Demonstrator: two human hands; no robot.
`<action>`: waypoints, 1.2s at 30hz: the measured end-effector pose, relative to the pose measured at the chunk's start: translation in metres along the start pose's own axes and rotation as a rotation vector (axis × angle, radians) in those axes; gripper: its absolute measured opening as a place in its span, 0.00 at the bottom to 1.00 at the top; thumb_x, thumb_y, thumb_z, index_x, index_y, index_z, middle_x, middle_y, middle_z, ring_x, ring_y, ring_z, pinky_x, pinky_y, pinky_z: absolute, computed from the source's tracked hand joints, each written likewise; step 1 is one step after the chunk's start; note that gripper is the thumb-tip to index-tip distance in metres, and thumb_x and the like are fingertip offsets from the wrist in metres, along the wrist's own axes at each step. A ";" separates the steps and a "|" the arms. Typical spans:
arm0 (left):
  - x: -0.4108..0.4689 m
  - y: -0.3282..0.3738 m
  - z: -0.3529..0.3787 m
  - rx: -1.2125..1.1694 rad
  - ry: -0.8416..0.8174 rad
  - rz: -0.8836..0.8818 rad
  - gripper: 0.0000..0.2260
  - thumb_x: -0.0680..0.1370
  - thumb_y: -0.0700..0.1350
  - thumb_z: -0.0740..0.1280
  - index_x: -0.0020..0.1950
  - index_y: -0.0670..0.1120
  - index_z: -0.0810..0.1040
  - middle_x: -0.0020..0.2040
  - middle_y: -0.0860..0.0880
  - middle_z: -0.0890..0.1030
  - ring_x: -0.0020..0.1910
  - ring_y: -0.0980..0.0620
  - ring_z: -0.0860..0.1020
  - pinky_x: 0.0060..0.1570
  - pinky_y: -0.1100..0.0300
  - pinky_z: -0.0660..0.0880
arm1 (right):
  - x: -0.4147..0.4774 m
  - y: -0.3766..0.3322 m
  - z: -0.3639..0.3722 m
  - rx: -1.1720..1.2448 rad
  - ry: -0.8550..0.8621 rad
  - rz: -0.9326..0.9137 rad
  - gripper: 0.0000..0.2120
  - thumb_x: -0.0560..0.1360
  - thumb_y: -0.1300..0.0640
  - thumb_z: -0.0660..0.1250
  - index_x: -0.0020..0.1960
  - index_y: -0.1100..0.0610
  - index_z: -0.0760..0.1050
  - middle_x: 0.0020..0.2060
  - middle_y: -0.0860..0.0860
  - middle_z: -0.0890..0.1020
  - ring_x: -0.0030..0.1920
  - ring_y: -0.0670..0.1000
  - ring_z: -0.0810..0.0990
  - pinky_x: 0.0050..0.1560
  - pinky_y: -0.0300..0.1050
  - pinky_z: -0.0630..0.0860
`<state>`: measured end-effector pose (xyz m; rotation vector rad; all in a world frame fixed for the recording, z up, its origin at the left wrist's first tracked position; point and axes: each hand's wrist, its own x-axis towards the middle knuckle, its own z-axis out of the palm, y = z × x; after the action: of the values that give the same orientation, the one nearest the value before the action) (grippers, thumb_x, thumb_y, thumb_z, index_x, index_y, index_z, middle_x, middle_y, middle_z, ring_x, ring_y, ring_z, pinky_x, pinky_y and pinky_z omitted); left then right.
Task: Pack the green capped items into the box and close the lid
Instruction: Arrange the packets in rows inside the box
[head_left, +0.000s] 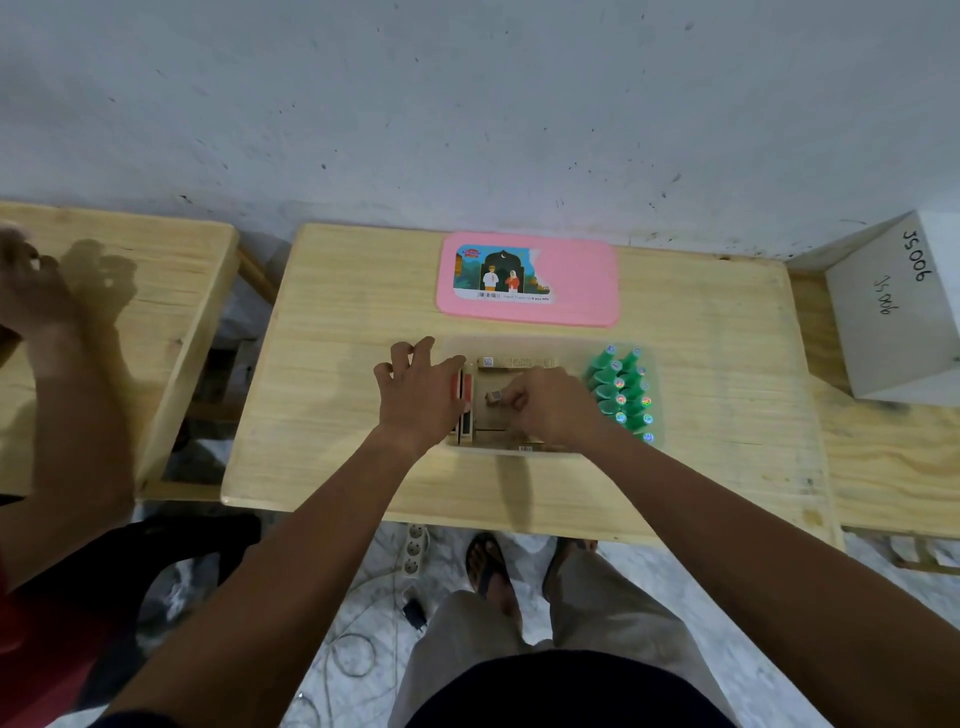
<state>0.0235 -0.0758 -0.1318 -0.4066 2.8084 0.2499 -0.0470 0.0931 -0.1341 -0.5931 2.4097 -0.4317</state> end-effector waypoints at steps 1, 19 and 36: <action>0.000 0.000 0.000 -0.018 -0.016 -0.012 0.26 0.75 0.55 0.69 0.72 0.59 0.68 0.76 0.47 0.60 0.73 0.40 0.55 0.66 0.44 0.58 | -0.002 0.002 0.000 -0.064 -0.045 -0.037 0.18 0.68 0.56 0.72 0.58 0.44 0.82 0.51 0.47 0.85 0.53 0.53 0.82 0.48 0.44 0.77; 0.005 0.002 -0.004 -0.109 -0.062 -0.041 0.25 0.75 0.51 0.70 0.72 0.58 0.69 0.70 0.49 0.71 0.73 0.42 0.57 0.66 0.45 0.60 | 0.003 0.005 0.002 -0.190 0.117 -0.032 0.21 0.68 0.50 0.71 0.60 0.50 0.78 0.53 0.54 0.81 0.54 0.59 0.80 0.46 0.49 0.76; 0.003 0.005 -0.004 -0.139 -0.065 -0.070 0.26 0.76 0.50 0.69 0.73 0.57 0.67 0.70 0.49 0.72 0.73 0.42 0.56 0.65 0.45 0.59 | -0.002 0.007 -0.006 0.089 0.069 0.040 0.24 0.61 0.48 0.73 0.57 0.47 0.78 0.52 0.51 0.84 0.51 0.55 0.80 0.50 0.48 0.79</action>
<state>0.0184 -0.0729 -0.1282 -0.5167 2.7160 0.4369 -0.0518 0.1007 -0.1318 -0.4979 2.4487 -0.5476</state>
